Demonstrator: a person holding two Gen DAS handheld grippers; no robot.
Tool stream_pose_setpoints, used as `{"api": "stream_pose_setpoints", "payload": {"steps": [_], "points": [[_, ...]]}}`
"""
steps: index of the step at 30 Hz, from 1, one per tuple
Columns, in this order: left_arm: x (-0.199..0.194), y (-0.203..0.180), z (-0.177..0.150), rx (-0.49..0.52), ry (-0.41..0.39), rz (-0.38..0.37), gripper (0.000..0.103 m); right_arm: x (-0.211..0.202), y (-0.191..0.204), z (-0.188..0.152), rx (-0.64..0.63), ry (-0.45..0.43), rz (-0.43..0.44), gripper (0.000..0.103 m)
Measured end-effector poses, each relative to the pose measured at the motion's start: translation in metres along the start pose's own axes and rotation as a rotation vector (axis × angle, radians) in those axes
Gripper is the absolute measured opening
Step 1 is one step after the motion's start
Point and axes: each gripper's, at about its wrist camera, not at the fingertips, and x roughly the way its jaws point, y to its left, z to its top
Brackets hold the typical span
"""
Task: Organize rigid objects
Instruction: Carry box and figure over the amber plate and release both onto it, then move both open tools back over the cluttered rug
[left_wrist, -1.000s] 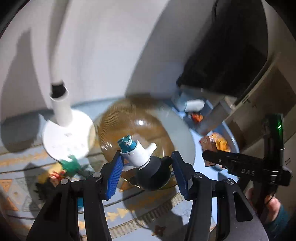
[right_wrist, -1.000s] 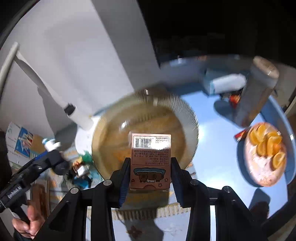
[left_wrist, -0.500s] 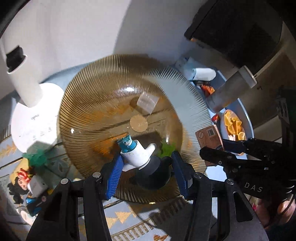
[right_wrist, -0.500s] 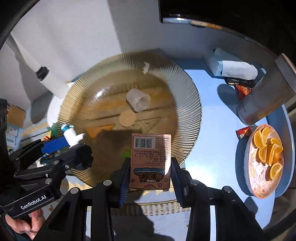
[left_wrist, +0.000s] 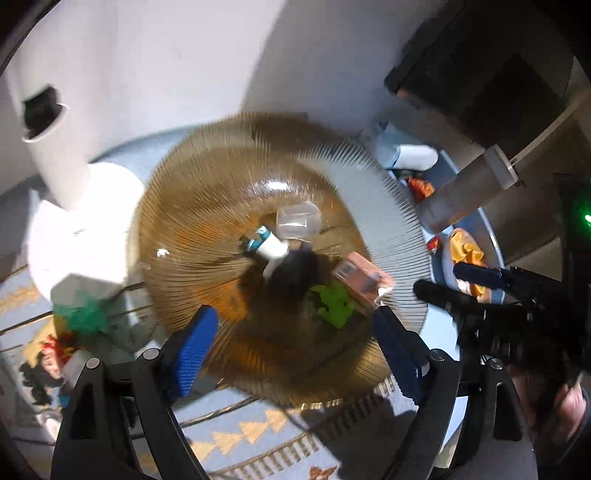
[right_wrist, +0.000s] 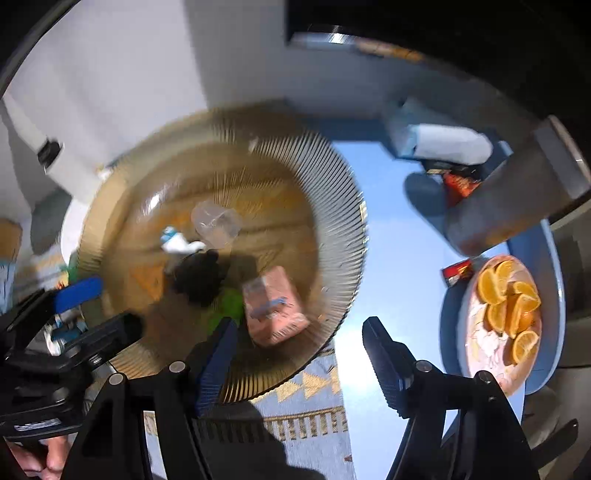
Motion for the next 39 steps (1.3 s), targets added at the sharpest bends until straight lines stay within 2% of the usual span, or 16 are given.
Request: {"api": "stream_pose_setpoints", "payload": {"steps": [8,13,20,25,30,35,39], "points": [[-0.061,0.052,-0.031,-0.117,-0.051,0.052,0.085,-0.015,0.001,-0.019,0.081,-0.01,0.046,0.069],[-0.115,0.106,-0.06,-0.271,-0.13,0.093,0.085,-0.029,0.016,-0.031,0.091,-0.034,0.062,0.069],[-0.195,0.171,-0.095,-0.397,-0.257,0.197,0.085,-0.045,0.05,-0.045,0.098,-0.063,0.104,0.069],[-0.232,0.203,-0.118,-0.426,-0.289,0.25,0.085,-0.046,0.082,-0.059,0.092,-0.047,0.153,0.069],[-0.232,0.218,-0.131,-0.424,-0.257,0.223,0.085,-0.049,0.113,-0.073,0.066,-0.038,0.177,0.069],[-0.213,0.213,-0.14,-0.343,-0.176,0.2,0.085,-0.049,0.146,-0.087,0.041,-0.021,0.221,0.069],[-0.191,0.212,-0.142,-0.299,-0.118,0.148,0.085,-0.041,0.177,-0.101,0.01,0.008,0.287,0.069]]}}
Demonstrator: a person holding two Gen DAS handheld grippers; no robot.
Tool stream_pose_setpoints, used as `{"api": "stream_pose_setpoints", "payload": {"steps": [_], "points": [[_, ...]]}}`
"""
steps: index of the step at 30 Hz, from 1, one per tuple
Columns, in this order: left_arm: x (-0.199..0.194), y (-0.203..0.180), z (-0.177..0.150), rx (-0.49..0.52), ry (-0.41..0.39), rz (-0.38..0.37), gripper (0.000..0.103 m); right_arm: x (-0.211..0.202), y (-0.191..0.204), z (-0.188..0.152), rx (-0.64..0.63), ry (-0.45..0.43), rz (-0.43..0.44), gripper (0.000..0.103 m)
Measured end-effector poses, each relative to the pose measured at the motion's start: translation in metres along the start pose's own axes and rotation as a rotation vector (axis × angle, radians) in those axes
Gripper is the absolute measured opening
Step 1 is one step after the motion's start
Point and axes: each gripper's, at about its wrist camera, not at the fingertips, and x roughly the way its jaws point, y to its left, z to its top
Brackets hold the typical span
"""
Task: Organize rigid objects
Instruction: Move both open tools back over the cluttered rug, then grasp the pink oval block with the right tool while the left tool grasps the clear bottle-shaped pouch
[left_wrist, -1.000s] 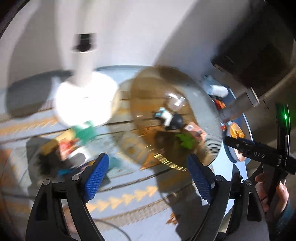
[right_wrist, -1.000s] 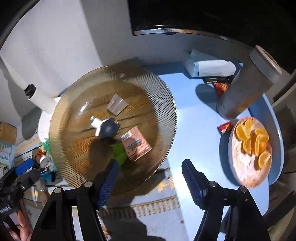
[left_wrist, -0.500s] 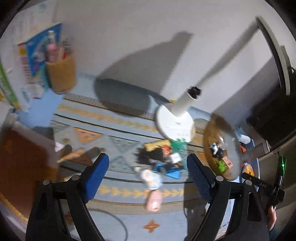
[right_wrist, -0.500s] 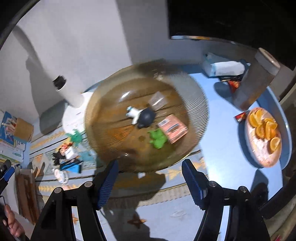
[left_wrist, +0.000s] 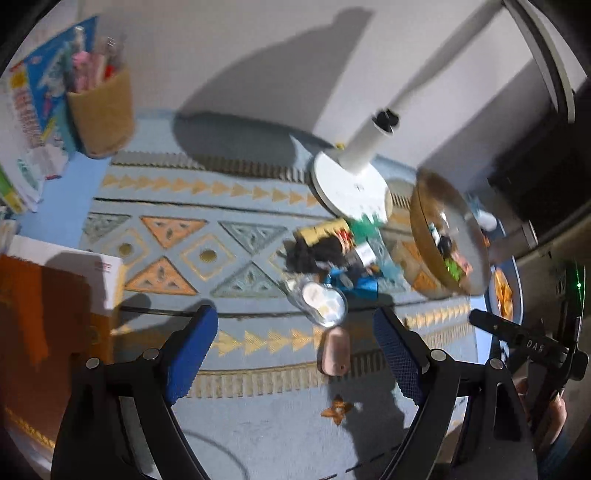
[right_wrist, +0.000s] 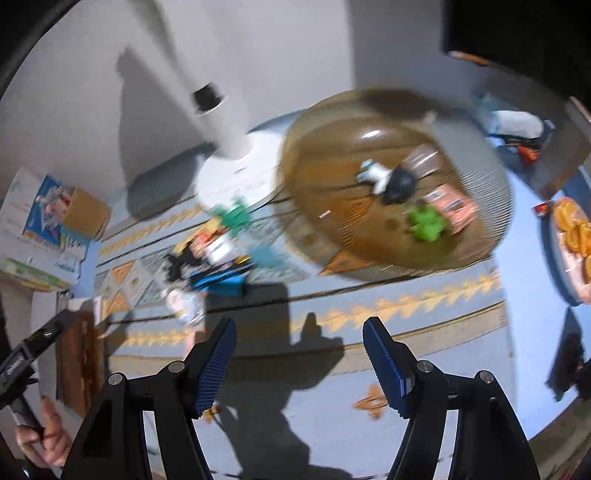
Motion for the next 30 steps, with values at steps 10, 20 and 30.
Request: {"api": "stream_pose_setpoints", "payload": {"steps": [10,20,30], "points": [[0.099,-0.034,0.0,0.202,0.187,0.01,0.085,0.094,0.068,-0.058,-0.087,0.102,0.121,0.073],[0.145,-0.05,0.0,0.303,0.25,0.086,0.087,0.111,0.091,-0.061,-0.118,0.027,0.016,0.073],[0.135,-0.031,-0.007,0.345,0.249,0.155,0.087,0.119,0.106,-0.058,-0.2,0.004,-0.15,0.073]]}}
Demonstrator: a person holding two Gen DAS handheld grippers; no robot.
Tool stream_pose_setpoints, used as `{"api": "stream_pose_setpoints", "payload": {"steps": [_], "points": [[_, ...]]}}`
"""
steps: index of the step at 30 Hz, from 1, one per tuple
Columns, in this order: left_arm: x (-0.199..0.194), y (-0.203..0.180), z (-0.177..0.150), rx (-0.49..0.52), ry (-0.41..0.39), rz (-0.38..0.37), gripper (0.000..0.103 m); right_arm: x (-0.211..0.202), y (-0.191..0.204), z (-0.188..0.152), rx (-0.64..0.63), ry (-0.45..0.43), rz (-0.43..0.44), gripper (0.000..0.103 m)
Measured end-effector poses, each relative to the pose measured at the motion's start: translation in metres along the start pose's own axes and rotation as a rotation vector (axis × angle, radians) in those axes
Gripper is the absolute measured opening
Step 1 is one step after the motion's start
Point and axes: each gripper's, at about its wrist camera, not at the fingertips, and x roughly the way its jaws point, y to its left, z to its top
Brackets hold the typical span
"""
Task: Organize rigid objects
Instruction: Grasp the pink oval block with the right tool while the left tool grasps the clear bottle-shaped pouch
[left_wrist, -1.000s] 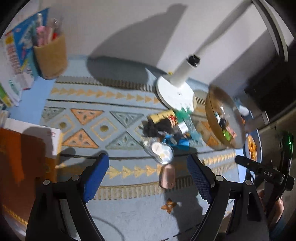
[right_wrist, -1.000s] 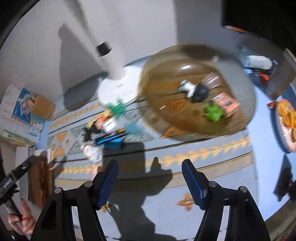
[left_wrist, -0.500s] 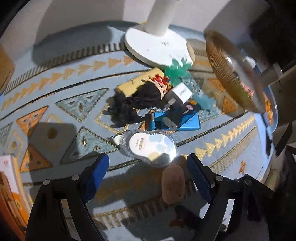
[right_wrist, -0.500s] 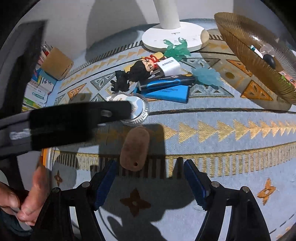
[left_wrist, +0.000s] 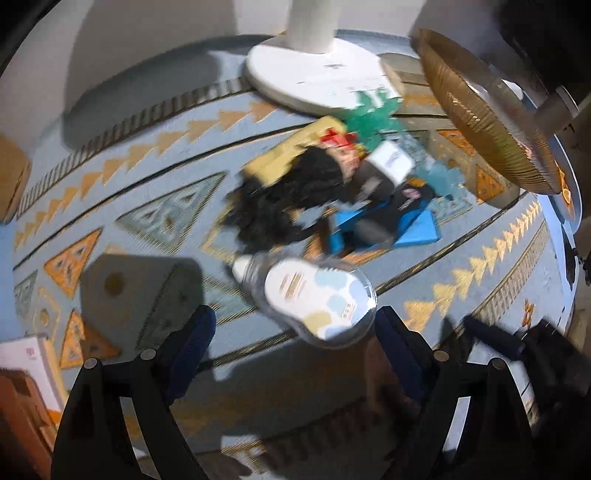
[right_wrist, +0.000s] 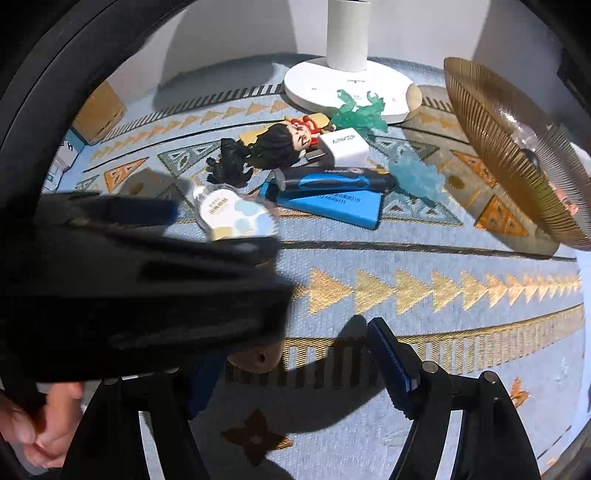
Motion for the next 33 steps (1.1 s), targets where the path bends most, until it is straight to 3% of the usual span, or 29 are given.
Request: {"api": "stream_pose_setpoints", "payload": {"steps": [6,9,11,13,15,17,22,24,25,27,30,31,33], "points": [[-0.012,0.05,-0.019,-0.079,0.008,0.05,0.087,-0.003,-0.044,-0.001,0.135,0.019,-0.027,0.073],[-0.018,0.075,-0.025,-0.139,0.012,0.052,0.087,-0.005,-0.067,-0.001,0.24,0.028,0.047,0.073],[-0.023,0.083,-0.027,-0.156,0.01,0.015,0.087,-0.006,-0.073,-0.001,0.278,0.032,0.162,0.073],[-0.027,0.085,-0.026,-0.161,0.006,-0.05,0.087,-0.005,-0.065,0.001,0.257,0.044,0.239,0.073],[-0.028,0.082,-0.02,-0.17,-0.007,-0.091,0.087,-0.004,-0.047,0.002,0.198,0.048,0.256,0.073],[-0.023,0.079,-0.012,-0.179,-0.011,-0.094,0.087,-0.003,-0.023,0.004,0.109,0.047,0.235,0.073],[-0.008,0.054,0.001,-0.134,-0.042,-0.014,0.083,0.0,0.018,0.001,-0.055,0.031,0.115,0.073],[-0.004,0.043,0.005,-0.093,-0.059,0.031,0.068,0.007,0.025,-0.001,-0.079,0.04,0.089,0.063],[-0.004,0.039,0.005,-0.072,-0.066,0.046,0.065,0.01,0.028,-0.001,-0.092,0.034,0.066,0.061],[-0.007,0.038,0.004,-0.054,-0.076,0.015,0.046,0.013,0.033,-0.003,-0.119,0.024,0.033,0.057],[-0.008,0.032,0.004,-0.029,-0.08,0.02,0.046,0.015,0.039,0.001,-0.15,0.004,0.023,0.046],[-0.009,0.031,0.002,-0.027,-0.082,0.014,0.046,0.015,0.041,0.001,-0.161,-0.001,0.022,0.036],[-0.011,0.031,-0.002,-0.031,-0.088,-0.005,0.046,0.016,0.042,0.001,-0.169,-0.003,0.016,0.036]]}}
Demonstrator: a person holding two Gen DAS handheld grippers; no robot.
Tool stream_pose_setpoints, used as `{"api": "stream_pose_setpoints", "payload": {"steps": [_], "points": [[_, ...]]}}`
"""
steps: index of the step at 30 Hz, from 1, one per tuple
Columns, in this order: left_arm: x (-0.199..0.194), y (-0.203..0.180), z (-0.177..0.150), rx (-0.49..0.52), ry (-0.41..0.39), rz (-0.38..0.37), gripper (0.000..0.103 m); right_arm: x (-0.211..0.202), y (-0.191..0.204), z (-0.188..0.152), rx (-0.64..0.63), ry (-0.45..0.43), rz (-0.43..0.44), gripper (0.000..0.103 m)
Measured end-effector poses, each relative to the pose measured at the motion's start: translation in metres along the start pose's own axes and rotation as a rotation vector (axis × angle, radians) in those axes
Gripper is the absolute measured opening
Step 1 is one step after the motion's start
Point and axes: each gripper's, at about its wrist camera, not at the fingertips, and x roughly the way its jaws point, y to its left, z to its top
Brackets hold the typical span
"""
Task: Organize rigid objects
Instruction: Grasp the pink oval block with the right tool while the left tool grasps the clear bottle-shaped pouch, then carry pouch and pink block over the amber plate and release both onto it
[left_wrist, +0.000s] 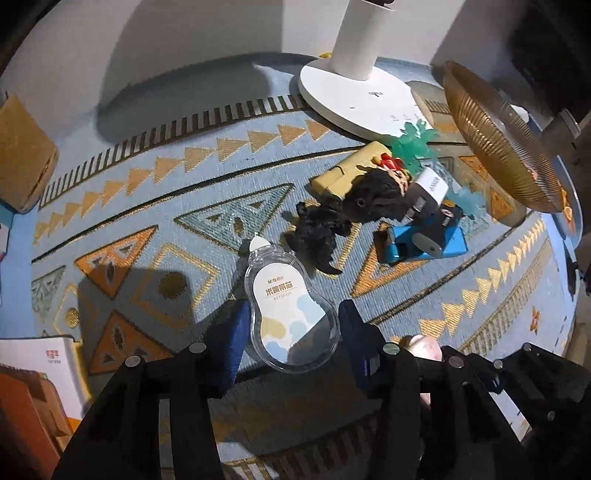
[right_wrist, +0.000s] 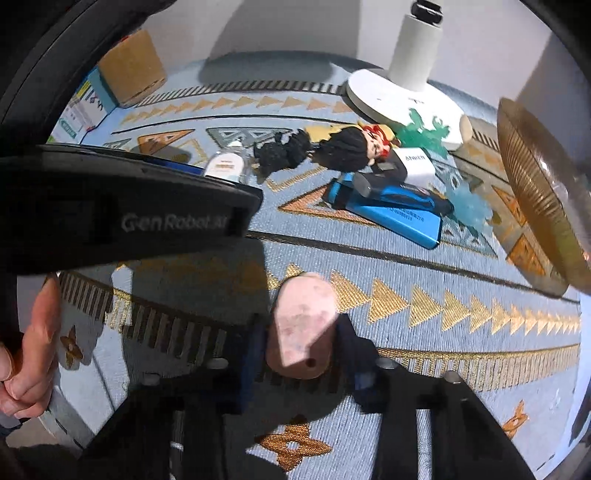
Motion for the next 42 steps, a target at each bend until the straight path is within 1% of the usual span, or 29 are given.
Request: {"api": "stream_pose_setpoints", "payload": {"steps": [3,6,9,12,14,17,20,23,24,26,28,30,31,32,36,37,39,42], "points": [[-0.002,0.0,-0.002,-0.008,-0.015,-0.017,0.046,-0.005,-0.005,-0.001,0.013,0.003,0.004,0.036],[-0.006,0.003,-0.006,-0.017,-0.017,-0.027,0.046,-0.015,-0.024,-0.011,0.049,0.011,-0.015,0.036],[-0.014,0.008,-0.014,-0.036,-0.017,-0.036,0.046,-0.019,-0.052,-0.018,0.127,0.022,-0.027,0.036],[-0.016,0.005,-0.015,-0.036,-0.02,-0.044,0.046,-0.026,-0.081,-0.025,0.206,0.023,0.003,0.036],[-0.015,0.0,-0.013,-0.031,-0.023,-0.049,0.046,-0.032,-0.097,-0.029,0.217,0.005,0.027,0.036],[-0.015,-0.006,-0.014,-0.035,-0.023,-0.052,0.046,-0.04,-0.122,-0.035,0.219,-0.019,0.018,0.036],[-0.013,-0.011,-0.018,-0.047,-0.013,-0.059,0.046,-0.04,-0.138,-0.041,0.201,-0.003,0.023,0.036],[-0.012,-0.015,-0.021,-0.053,-0.006,-0.058,0.046,-0.026,-0.143,-0.04,0.212,0.032,0.05,0.037],[-0.012,-0.016,-0.022,-0.058,-0.005,-0.057,0.046,-0.025,-0.143,-0.041,0.222,0.023,0.055,0.037],[-0.013,-0.018,-0.023,-0.069,-0.003,-0.059,0.046,-0.025,-0.137,-0.048,0.22,0.029,0.072,0.054],[-0.015,-0.02,-0.024,-0.08,-0.005,-0.062,0.046,-0.023,-0.13,-0.047,0.207,0.04,0.059,0.059],[-0.018,-0.023,-0.026,-0.084,-0.01,-0.06,0.046,-0.02,-0.119,-0.044,0.173,0.047,0.013,0.058],[-0.02,-0.025,-0.027,-0.084,-0.015,-0.057,0.046,-0.02,-0.114,-0.044,0.148,0.05,-0.02,0.048],[-0.023,-0.028,-0.028,-0.081,-0.022,-0.052,0.046,-0.021,-0.11,-0.044,0.123,0.043,-0.018,0.039],[-0.036,-0.042,-0.025,-0.078,-0.048,-0.058,0.046,-0.026,-0.106,-0.045,0.101,0.07,0.094,0.039],[-0.039,-0.046,-0.023,-0.075,-0.055,-0.062,0.046,-0.032,-0.108,-0.044,0.116,0.066,0.144,0.039],[-0.049,-0.057,-0.017,-0.068,-0.078,-0.072,0.046,-0.051,-0.116,-0.038,0.13,0.038,0.214,0.039],[-0.067,-0.078,-0.003,-0.043,-0.123,-0.081,0.046,-0.084,-0.134,-0.025,0.15,-0.03,0.254,0.039]]}}
